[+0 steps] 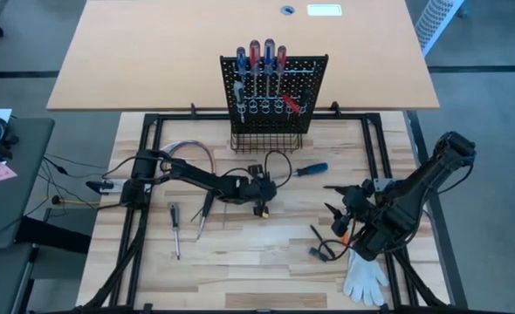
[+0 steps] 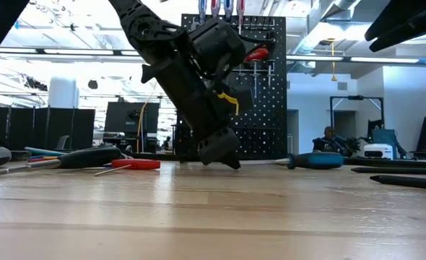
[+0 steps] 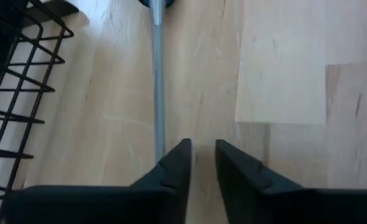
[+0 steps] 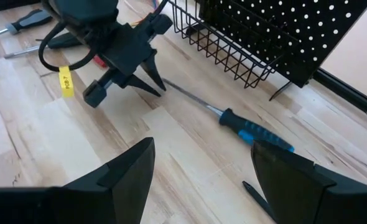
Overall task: Hang tools onto peg board
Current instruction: Hang the black and blue screwdriver on the black peg board
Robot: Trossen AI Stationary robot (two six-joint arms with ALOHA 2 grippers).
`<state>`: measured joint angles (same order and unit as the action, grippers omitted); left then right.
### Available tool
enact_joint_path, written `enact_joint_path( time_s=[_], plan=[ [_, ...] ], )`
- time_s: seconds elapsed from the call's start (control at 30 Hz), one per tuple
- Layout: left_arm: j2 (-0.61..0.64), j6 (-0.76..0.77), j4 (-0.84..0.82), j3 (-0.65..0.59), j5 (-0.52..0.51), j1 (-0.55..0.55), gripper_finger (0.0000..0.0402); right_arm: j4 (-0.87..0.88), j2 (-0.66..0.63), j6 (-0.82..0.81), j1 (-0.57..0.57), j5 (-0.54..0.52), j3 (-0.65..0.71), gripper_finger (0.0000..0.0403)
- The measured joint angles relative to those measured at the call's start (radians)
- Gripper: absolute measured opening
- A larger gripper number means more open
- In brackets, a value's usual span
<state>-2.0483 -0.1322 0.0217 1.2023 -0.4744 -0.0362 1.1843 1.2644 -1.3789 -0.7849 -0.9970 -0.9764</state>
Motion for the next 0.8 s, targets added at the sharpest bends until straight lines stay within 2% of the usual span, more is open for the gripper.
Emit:
enact_joint_path(
  time_s=[0.17,0.27,0.33,0.6,0.8],
  plan=[
    [0.000,-0.001,0.066,0.000,0.009,0.017,0.0145,-0.005,0.000,0.003,0.000,0.000,0.000,0.0276],
    [0.000,-0.042,0.108,0.000,0.118,0.016,0.0176,-0.004,0.000,0.004,0.000,0.000,0.000,0.0276],
    [0.000,-0.060,0.148,0.000,0.152,0.001,0.0184,-0.012,0.000,0.024,0.000,0.000,0.000,0.0276],
    [0.000,-0.027,0.127,0.001,0.141,0.042,0.0171,-0.030,0.000,0.044,0.000,0.000,0.000,0.0276],
    [0.002,-0.010,0.115,-0.027,0.358,0.091,0.0143,-0.030,0.000,0.044,0.000,0.000,0.000,0.0276]
  ],
)
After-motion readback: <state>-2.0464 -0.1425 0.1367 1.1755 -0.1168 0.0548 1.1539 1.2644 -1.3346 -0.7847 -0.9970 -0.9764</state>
